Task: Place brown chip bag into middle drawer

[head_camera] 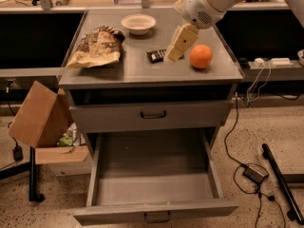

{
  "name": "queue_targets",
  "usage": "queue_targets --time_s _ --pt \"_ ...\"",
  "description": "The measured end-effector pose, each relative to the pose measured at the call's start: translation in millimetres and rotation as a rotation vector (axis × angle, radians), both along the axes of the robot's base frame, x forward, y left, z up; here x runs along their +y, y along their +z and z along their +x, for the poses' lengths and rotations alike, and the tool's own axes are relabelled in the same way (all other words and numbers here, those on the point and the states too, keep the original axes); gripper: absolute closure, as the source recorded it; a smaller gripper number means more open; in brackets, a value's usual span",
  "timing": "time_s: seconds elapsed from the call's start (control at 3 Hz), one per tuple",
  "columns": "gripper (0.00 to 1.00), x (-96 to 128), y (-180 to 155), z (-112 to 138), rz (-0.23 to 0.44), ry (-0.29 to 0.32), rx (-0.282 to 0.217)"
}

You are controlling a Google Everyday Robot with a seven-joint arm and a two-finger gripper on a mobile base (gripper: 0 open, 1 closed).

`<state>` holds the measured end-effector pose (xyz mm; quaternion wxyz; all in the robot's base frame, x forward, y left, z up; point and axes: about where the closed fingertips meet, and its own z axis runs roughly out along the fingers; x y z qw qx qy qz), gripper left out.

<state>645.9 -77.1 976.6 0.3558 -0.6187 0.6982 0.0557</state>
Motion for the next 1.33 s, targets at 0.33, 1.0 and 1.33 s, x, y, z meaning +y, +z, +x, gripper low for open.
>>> queue_targets --time_s 0.33,1.0,1.33 --pt "0.00 1 -1 0 0.000 0.001 0.001" --pt "0.00 70 -38 47 0.132 0.028 0.092" --pt "0.00 99 -49 71 0.195 0.007 0.140"
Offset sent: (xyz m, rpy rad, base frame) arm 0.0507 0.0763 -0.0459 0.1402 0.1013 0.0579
